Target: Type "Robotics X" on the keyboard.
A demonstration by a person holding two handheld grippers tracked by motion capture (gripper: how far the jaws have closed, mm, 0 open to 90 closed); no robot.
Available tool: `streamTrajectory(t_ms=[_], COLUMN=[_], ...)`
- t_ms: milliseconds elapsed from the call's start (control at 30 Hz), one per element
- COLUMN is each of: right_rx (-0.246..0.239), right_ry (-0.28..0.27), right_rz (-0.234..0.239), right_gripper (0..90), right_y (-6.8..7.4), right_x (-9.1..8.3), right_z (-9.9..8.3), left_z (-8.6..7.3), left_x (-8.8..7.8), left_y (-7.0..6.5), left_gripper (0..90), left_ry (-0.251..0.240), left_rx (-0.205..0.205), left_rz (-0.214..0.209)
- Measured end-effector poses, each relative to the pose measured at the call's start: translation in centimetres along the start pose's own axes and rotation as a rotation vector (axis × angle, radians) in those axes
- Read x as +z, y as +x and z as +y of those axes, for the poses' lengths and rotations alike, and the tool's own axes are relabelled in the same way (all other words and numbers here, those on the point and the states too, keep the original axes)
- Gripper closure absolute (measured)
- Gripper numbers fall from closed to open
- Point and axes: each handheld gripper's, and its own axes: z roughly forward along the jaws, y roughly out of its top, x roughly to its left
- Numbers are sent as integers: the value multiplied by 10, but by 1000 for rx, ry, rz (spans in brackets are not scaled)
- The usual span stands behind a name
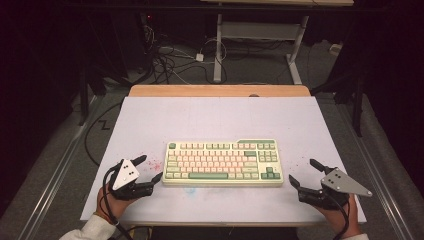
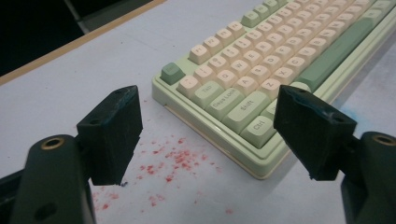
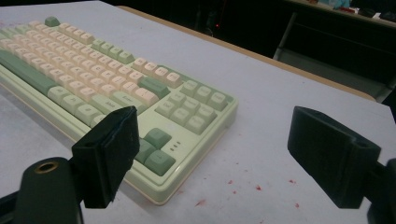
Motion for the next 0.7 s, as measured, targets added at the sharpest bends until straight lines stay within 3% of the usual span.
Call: streamTrajectory(t_ms=[267,467,500,700], right_rx=[-8,-33,-32,-44], right_ry=[-3,15,21,25], right_rz=[6,29,41,38], right_gripper=[191,251,294,342], right_y=[1,4,5,6], right_x=[2,9,10,9], right_z=[3,4,4,6], left_z=[-3,-3,-3,-5], left_x=[-5,-7,-7,-10], left_y=[1,2,1,-2], left_gripper=[217,218,217,218], left_ry=[12,5,14,23], left_rx=[-2,-10,-3,12], left_rz=[34,49,53,45])
